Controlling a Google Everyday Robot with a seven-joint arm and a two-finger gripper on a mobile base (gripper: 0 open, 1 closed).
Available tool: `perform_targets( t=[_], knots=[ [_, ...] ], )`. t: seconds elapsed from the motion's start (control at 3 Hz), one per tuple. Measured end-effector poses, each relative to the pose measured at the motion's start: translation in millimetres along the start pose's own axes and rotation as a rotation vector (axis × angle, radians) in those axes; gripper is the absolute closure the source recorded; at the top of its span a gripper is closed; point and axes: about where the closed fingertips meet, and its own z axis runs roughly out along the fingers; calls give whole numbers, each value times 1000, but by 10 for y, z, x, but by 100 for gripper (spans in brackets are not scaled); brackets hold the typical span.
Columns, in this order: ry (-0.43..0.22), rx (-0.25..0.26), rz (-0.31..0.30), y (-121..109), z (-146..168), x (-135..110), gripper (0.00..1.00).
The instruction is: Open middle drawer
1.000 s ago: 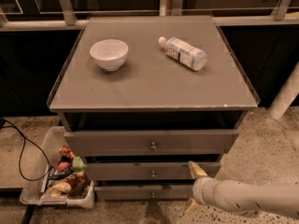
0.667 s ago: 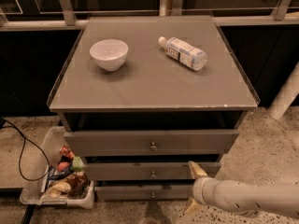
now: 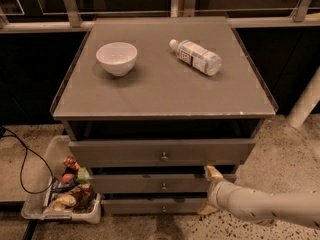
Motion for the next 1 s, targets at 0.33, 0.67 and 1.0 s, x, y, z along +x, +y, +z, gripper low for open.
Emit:
perform_targets(
  t=[0.33,0.67,1.0],
  knots=[
    [7,96,9,-406,67,204,0],
    [7,96,9,-406,67,203,0],
    [2,93,13,-378,52,227,0]
  ],
)
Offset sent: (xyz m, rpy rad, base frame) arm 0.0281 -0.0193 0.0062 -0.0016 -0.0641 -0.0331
